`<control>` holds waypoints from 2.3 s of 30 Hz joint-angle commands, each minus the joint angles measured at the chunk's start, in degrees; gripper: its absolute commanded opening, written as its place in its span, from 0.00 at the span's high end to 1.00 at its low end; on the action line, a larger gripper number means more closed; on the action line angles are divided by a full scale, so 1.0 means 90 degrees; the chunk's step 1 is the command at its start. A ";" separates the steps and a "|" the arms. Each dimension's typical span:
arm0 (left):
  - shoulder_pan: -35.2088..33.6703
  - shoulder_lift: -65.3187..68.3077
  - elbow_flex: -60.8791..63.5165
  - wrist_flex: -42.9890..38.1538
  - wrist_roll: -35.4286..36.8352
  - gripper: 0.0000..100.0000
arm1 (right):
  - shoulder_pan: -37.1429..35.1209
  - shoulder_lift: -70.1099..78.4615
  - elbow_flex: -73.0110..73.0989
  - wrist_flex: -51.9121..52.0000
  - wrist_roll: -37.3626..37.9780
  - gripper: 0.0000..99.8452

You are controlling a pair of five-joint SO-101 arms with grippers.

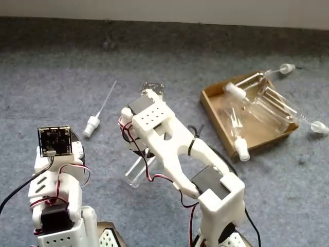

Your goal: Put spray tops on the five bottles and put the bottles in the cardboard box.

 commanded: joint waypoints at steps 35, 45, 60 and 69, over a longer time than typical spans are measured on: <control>-0.0054 -0.0054 0.0034 -0.0254 -0.0020 0.99 | -0.0435 0.0093 -0.1177 0.0103 -0.0440 0.68; -0.0054 -0.0054 0.0044 -0.0254 -0.0020 0.99 | -0.0425 0.0396 0.0122 -0.1284 -0.0420 0.68; -0.0054 -0.0054 0.0044 -0.0254 -0.0020 0.99 | 0.0347 0.0425 0.0249 -0.0132 -0.0274 0.68; -0.0054 -0.0054 0.0044 -0.0254 -0.0020 0.99 | 0.1109 0.0425 0.0288 -0.0122 0.0801 0.81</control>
